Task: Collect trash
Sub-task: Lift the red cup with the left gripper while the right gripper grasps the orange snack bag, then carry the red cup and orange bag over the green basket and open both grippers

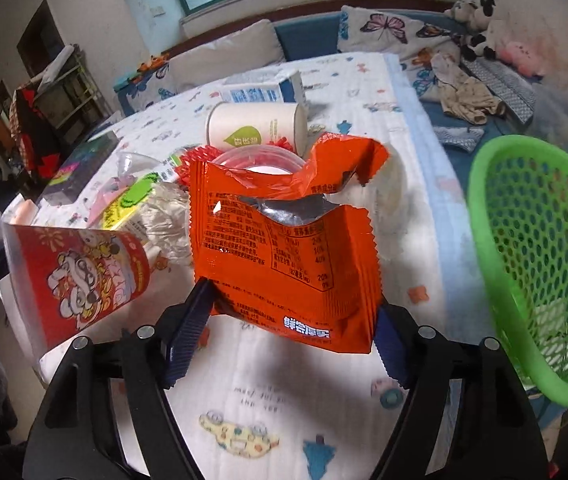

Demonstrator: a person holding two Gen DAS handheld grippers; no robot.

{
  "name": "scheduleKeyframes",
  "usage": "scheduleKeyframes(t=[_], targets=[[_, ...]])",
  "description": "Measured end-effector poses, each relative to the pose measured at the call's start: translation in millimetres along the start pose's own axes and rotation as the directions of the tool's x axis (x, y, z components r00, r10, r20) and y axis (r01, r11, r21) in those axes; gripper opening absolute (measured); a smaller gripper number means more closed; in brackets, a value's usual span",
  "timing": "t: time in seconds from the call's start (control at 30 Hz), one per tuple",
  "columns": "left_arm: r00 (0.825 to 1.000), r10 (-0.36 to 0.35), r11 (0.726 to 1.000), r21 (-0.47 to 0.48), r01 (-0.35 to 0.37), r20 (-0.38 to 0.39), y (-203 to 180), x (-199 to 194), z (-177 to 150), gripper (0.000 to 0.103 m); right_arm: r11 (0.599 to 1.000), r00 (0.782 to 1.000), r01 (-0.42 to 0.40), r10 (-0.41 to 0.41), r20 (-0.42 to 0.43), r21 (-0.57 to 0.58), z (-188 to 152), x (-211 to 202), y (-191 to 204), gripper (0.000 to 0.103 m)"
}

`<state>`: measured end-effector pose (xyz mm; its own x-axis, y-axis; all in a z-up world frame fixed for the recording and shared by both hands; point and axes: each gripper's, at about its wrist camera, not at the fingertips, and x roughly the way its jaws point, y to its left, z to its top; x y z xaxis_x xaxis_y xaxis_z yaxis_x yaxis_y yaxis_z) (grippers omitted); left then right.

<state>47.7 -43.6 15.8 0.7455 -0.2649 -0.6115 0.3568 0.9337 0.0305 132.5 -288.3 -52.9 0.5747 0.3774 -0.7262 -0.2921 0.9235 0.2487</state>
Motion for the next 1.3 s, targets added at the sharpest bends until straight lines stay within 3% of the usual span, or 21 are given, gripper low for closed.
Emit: scheduleKeyframes(t=[0.33, 0.57, 0.77, 0.97, 1.3], targets=[[0.994, -0.096, 0.995, 0.008, 0.096, 0.052, -15, -5, 40, 0.006, 0.990, 0.990, 0.092, -0.103, 0.097, 0.111, 3, -48, -48, 0.075], [0.984, -0.166, 0.985, 0.048, 0.163, 0.068, -42, 13, 81, 0.006, 0.951, 0.964, 0.214, -0.243, 0.112, 0.223, 0, -69, -107, 0.075], [0.967, -0.252, 0.966, 0.073, 0.249, 0.046, -77, 48, 123, 0.006, 0.908, 0.935, 0.324, -0.350, 0.056, 0.265, -11, -70, -150, 0.077], [0.951, -0.308, 0.943, 0.130, 0.305, 0.006, -123, 88, 151, 0.006, 0.884, 0.924, 0.360, -0.381, 0.013, 0.298, -20, -65, -177, 0.085], [0.931, -0.352, 0.912, 0.185, 0.365, -0.100, -189, 148, 160, 0.006, 0.866, 0.911, 0.381, -0.412, 0.030, 0.325, -37, -88, -185, 0.088]])
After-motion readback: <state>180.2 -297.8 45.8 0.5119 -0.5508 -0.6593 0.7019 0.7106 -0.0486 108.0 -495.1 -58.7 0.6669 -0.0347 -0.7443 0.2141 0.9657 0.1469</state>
